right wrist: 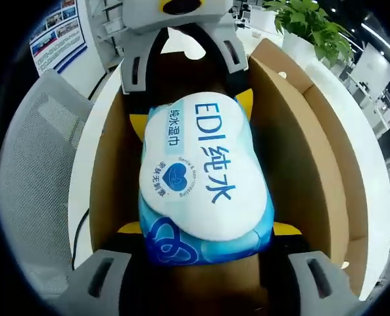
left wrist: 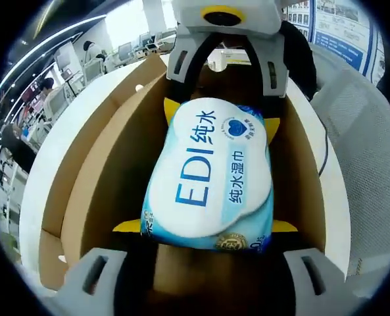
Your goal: Operate the shoe box by opening the lid, removing the specified soft item, and placing it in the target area until the item is outside and the box remains undamaged.
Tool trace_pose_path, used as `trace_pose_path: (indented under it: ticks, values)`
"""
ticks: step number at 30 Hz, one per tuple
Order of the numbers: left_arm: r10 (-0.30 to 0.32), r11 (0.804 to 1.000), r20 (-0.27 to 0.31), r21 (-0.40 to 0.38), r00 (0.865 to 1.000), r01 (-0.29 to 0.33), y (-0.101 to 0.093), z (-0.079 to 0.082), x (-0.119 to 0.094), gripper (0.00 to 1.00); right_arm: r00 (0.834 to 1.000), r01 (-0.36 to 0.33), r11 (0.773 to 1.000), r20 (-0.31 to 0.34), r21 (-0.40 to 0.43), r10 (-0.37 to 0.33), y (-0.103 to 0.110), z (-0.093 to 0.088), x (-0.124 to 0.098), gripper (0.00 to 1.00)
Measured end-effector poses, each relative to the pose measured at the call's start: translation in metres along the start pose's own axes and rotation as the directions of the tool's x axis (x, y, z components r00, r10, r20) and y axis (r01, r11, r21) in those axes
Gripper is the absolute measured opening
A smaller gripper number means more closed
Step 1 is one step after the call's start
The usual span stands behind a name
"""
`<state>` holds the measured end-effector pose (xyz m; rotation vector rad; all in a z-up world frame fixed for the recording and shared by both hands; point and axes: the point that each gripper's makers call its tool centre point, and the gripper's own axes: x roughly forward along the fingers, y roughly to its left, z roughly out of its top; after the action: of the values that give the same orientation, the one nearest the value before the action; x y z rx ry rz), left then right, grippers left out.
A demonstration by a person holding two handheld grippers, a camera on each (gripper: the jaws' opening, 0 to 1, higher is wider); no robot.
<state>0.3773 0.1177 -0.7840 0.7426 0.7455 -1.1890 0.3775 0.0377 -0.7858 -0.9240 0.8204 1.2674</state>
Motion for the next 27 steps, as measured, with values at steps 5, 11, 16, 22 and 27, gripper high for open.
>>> trace_pose_path:
  ticks: [5, 11, 16, 22, 27]
  values:
    - [0.037, 0.999, -0.011, -0.001, 0.999, -0.037, -0.002, 0.004, -0.013, 0.69, 1.000, 0.017, 0.999, 0.013, -0.031, -0.016, 0.001, 0.007, -0.008, 0.67]
    - [0.085, 0.996, -0.009, 0.010, 0.996, -0.085, -0.004, 0.010, -0.025, 0.69, 0.998, 0.051, 0.997, 0.025, -0.066, -0.049, 0.002, 0.014, -0.020, 0.67]
    - [0.115, 0.993, 0.005, 0.031, 0.993, -0.115, -0.006, 0.021, -0.032, 0.68, 0.996, 0.082, 0.993, 0.038, -0.080, -0.079, 0.002, 0.015, -0.034, 0.67]
    - [0.157, 0.986, 0.012, 0.051, 0.988, -0.157, -0.005, 0.027, -0.036, 0.68, 0.992, 0.118, 0.988, 0.048, -0.101, -0.113, 0.000, 0.016, -0.041, 0.66]
    - [0.174, 0.983, -0.005, 0.067, 0.985, -0.173, -0.007, 0.030, -0.045, 0.69, 0.990, 0.133, 0.986, 0.060, -0.105, -0.127, 0.003, 0.020, -0.048, 0.66]
